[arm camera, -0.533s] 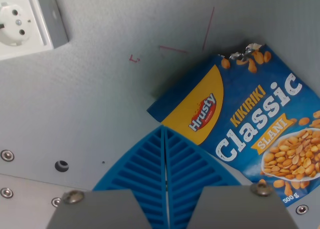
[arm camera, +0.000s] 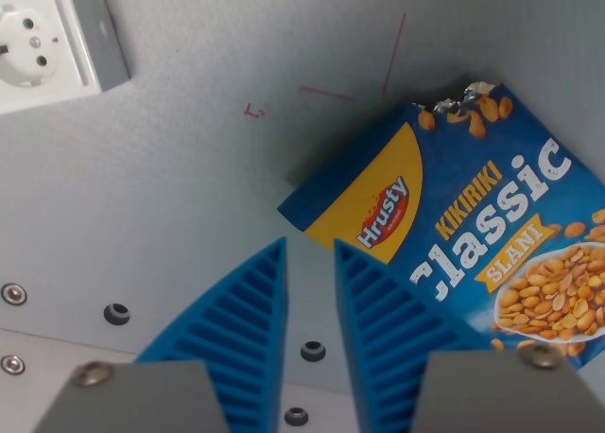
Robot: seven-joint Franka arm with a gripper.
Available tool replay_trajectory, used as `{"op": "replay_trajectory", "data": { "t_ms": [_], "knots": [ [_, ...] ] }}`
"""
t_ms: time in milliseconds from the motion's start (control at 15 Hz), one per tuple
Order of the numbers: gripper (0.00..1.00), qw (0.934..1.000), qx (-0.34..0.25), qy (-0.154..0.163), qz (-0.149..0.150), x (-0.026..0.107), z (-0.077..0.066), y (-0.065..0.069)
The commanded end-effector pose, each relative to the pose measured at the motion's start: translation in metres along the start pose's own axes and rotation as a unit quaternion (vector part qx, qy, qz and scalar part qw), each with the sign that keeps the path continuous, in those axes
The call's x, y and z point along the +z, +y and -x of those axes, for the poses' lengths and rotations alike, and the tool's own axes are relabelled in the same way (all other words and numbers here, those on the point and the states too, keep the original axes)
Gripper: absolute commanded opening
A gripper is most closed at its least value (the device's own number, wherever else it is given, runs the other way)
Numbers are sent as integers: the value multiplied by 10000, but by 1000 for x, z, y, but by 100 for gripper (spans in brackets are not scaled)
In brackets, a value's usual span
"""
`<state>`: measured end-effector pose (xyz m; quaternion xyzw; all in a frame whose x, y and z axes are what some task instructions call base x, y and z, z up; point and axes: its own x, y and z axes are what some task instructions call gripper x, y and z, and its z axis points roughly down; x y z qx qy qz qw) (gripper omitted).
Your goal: Open gripper
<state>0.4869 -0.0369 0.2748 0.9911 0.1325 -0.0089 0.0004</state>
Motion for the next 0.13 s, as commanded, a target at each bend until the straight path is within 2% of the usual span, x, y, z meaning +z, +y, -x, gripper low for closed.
{"op": "replay_trajectory", "data": {
  "t_ms": [67,133],
  "knots": [
    [100,10000,1,20,6,-2,0,0],
    [100,10000,1,20,6,-2,0,0]
  ]
}}
